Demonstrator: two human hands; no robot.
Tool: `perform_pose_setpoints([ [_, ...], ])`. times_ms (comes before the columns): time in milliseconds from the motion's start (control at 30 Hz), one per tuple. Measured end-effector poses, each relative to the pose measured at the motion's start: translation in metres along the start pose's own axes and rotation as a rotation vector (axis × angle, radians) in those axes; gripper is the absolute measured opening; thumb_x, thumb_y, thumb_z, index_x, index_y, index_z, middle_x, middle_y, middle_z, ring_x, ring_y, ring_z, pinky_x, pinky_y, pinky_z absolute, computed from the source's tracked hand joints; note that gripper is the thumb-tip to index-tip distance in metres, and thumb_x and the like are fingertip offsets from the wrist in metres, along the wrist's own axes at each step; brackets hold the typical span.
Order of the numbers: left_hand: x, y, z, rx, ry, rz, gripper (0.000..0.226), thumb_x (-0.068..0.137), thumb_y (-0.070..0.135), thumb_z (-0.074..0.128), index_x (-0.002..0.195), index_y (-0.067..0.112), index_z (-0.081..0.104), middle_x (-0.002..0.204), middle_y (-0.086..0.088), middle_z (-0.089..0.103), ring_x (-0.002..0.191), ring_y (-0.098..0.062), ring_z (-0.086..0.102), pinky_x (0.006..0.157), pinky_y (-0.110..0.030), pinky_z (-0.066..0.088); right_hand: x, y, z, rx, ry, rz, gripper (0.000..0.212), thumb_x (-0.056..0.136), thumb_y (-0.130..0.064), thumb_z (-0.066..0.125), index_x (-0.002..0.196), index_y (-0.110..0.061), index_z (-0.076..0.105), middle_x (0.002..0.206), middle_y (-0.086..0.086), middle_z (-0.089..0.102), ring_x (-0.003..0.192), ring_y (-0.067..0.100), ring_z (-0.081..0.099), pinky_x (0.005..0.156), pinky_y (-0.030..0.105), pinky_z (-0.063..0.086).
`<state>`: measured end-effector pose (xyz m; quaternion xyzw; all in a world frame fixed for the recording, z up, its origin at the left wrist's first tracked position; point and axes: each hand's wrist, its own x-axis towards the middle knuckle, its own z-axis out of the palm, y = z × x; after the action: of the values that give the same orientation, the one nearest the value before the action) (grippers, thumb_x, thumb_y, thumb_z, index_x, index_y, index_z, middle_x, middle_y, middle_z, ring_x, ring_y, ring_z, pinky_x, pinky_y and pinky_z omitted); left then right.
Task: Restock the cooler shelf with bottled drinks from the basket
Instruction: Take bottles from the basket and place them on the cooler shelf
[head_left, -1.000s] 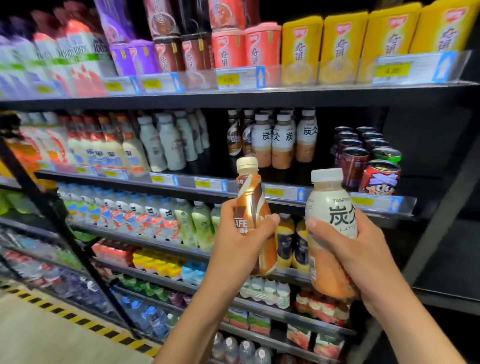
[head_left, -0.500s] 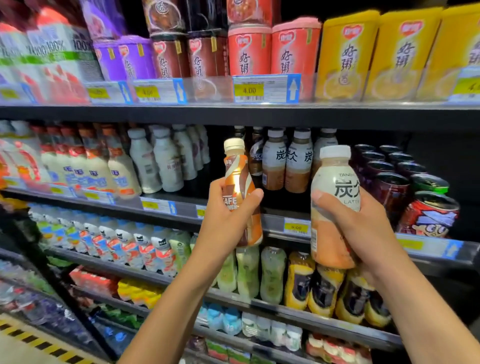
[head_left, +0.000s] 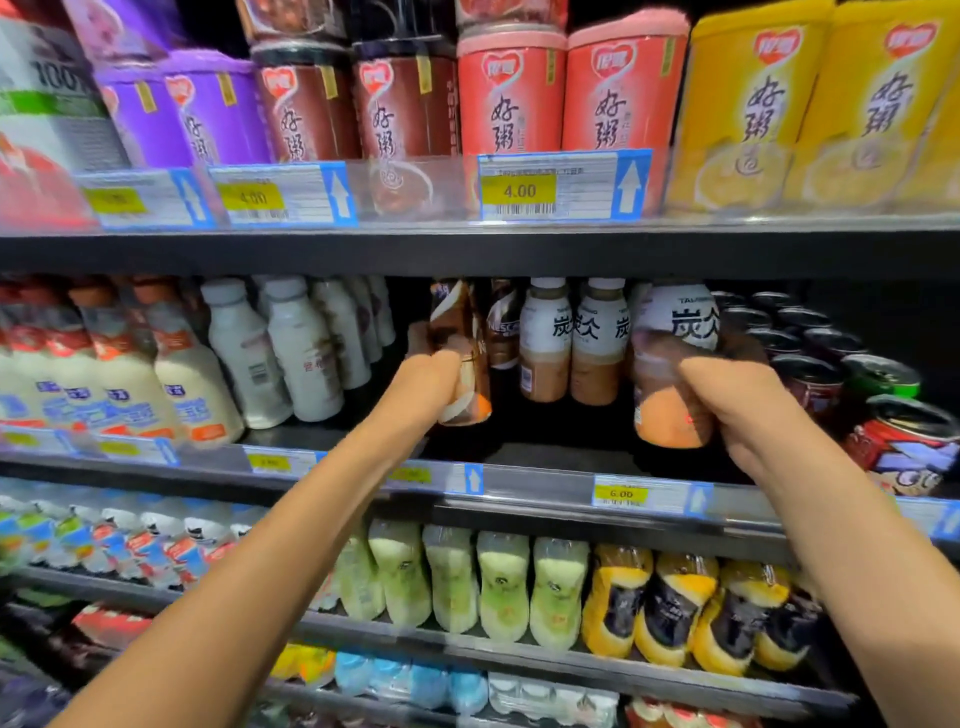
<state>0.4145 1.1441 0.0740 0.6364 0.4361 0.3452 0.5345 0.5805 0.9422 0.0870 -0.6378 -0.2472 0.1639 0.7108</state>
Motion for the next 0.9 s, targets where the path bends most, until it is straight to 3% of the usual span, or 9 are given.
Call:
perform_pose_setpoints([
  [67, 0.034, -0.005, 0.0, 0.017, -0.031, 0.037, 0.021, 0.097, 0.023, 0.058, 0.115, 0.014, 0.052, 0.122, -0.011, 0.062, 0.092, -0.014, 0.052, 0.079, -0.02, 0.038, 0.014, 0.003, 0.0, -0.008, -0.042, -0.057, 0.037, 0.073, -0.014, 0.085, 0.108, -0.011, 0.072, 0.088, 0.005, 0.076, 0.069, 0.02, 0.069, 0.061, 0.031, 0.055],
  [133, 0.044, -0.003, 0.001, 0.108, -0.018, 0.128, 0.042, 0.094, 0.021, 0.065, 0.129, 0.008, 0.047, 0.118, 0.0, 0.054, 0.103, -0.012, 0.049, 0.086, -0.022, 0.035, 0.027, 0.005, -0.001, -0.082, -0.057, -0.071, 0.043, 0.069, -0.016, 0.086, 0.109, -0.012, 0.071, 0.091, 0.006, 0.076, 0.074, 0.023, 0.07, 0.067, 0.035, 0.054],
  [233, 0.044, -0.01, -0.007, 0.159, -0.031, 0.205, 0.052, 0.088, 0.028, 0.071, 0.131, 0.006, 0.05, 0.123, -0.001, 0.062, 0.11, -0.018, 0.059, 0.089, -0.025, 0.041, 0.043, 0.007, 0.001, -0.218, -0.036, -0.096, 0.063, 0.049, -0.033, 0.087, 0.107, -0.014, 0.071, 0.096, 0.006, 0.076, 0.084, 0.025, 0.071, 0.077, 0.039, 0.057],
  [367, 0.076, -0.028, -0.004, 0.155, -0.06, 0.249, 0.074, 0.068, 0.04, 0.08, 0.125, 0.001, 0.052, 0.118, -0.008, 0.068, 0.108, -0.021, 0.066, 0.091, -0.03, 0.049, 0.062, 0.018, -0.002, -0.27, 0.024, -0.105, 0.045, 0.063, -0.017, 0.088, 0.104, -0.015, 0.072, 0.1, 0.006, 0.075, 0.093, 0.025, 0.071, 0.089, 0.044, 0.057],
  [500, 0.079, -0.025, 0.001, 0.175, -0.1, 0.262, 0.065, 0.075, 0.029, 0.082, 0.125, 0.006, 0.047, 0.118, -0.004, 0.065, 0.108, -0.017, 0.064, 0.101, -0.036, 0.048, 0.072, 0.033, -0.006, -0.287, 0.043, -0.073, 0.049, 0.063, -0.013, 0.089, 0.109, -0.012, 0.07, 0.099, 0.005, 0.075, 0.092, 0.024, 0.072, 0.086, 0.041, 0.058],
  [633, 0.081, -0.022, 0.008, 0.221, -0.1, 0.284, 0.057, 0.088, 0.016, 0.073, 0.131, 0.008, 0.038, 0.113, 0.0, 0.056, 0.103, -0.014, 0.054, 0.089, -0.026, 0.04, 0.078, 0.041, -0.005, -0.292, 0.061, -0.102, 0.041, 0.068, -0.014, 0.087, 0.106, -0.014, 0.071, 0.1, 0.004, 0.073, 0.086, 0.02, 0.069, 0.081, 0.034, 0.057],
  [767, 0.092, -0.024, 0.009, 0.191, -0.117, 0.291, 0.06, 0.086, 0.018, 0.075, 0.132, 0.011, 0.036, 0.116, -0.001, 0.057, 0.109, -0.019, 0.058, 0.102, -0.04, 0.047, 0.08, 0.041, -0.001, -0.274, 0.02, -0.123, 0.04, 0.071, -0.012, 0.086, 0.107, -0.017, 0.068, 0.095, -0.002, 0.071, 0.076, 0.007, 0.065, 0.066, 0.021, 0.051],
  [900, 0.098, -0.028, 0.011, 0.177, -0.099, 0.311, 0.062, 0.084, 0.021, 0.077, 0.131, 0.014, 0.038, 0.116, 0.0, 0.059, 0.11, -0.019, 0.059, 0.104, -0.044, 0.047, 0.087, 0.045, 0.002, -0.306, 0.025, -0.108, 0.046, 0.067, -0.019, 0.09, 0.109, -0.014, 0.07, 0.102, 0.002, 0.074, 0.089, 0.014, 0.07, 0.081, 0.031, 0.057],
])
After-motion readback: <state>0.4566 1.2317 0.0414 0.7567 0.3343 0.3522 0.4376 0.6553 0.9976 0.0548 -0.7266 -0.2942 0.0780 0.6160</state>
